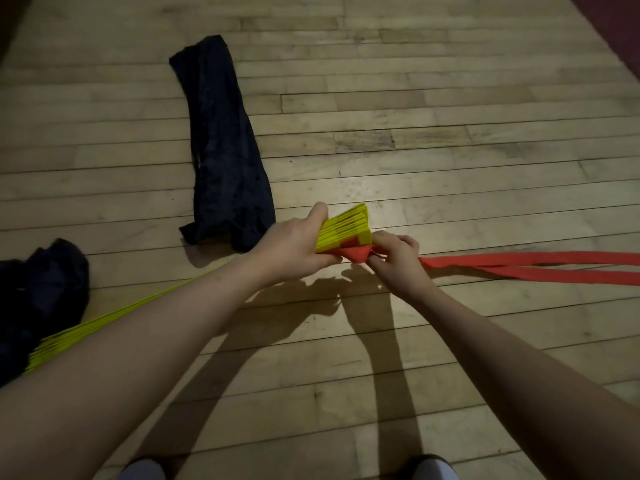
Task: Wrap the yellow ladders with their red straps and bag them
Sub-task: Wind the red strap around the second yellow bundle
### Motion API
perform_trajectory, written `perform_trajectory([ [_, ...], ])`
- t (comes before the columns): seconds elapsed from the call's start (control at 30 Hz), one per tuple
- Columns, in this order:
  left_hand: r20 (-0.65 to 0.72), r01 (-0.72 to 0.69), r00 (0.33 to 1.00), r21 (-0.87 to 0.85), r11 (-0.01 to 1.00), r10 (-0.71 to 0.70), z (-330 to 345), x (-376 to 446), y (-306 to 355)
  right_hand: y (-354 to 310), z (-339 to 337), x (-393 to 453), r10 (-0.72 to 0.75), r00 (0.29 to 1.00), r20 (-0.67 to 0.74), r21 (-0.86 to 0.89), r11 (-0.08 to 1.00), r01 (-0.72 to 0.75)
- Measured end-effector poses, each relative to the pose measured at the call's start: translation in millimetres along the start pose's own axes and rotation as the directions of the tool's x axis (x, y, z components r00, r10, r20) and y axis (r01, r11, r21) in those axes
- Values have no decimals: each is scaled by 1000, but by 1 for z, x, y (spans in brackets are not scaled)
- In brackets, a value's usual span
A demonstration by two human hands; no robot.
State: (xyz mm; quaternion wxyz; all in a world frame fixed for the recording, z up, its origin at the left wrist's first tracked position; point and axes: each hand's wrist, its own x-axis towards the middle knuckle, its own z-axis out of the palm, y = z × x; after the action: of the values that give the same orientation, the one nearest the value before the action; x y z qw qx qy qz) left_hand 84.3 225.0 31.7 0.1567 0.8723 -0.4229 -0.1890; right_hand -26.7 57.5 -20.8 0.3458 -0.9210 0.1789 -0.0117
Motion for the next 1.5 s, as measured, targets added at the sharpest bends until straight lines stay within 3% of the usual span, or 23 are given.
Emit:
perform_trajectory([
  [0.1, -17, 2, 1000, -81, 997, -3, -5, -1, -1, -1, 0, -2, 11, 999, 42, 18, 1000, -12],
  [0.27, -23, 6, 1000, -161, 987, -10, -14, -3, 1, -18, 1, -15, 37, 990, 139, 425, 900, -94],
  [0.63, -119, 85, 988, -73, 994, -93, -18, -10, 9, -48, -10, -33, 56, 954, 294, 706, 660, -256],
  [0.87, -116, 88, 989, -50, 995, -94, -17, -10, 10, -55, -11, -26, 124, 959, 256, 768, 577, -279],
  [1.07, -129, 87, 988, -16, 996, -88, -15, -8, 9, -49, -13, -18, 131, 937, 324, 703, 630, -331],
  [1.2, -115, 79, 990, 3, 997, -79, -9, -9, 9, -50, -13, -13, 168, 917, 362, 764, 510, -395],
  [1.4, -121, 105, 987, 19, 994, -102, -10, -12, 11, -53, -14, -10, 253, 919, 302, 684, 614, -394],
  [1.5, -146, 116, 983, 49, 992, -107, -4, -14, 16, -56, -14, -12, 317, 910, 265, 672, 616, -411],
])
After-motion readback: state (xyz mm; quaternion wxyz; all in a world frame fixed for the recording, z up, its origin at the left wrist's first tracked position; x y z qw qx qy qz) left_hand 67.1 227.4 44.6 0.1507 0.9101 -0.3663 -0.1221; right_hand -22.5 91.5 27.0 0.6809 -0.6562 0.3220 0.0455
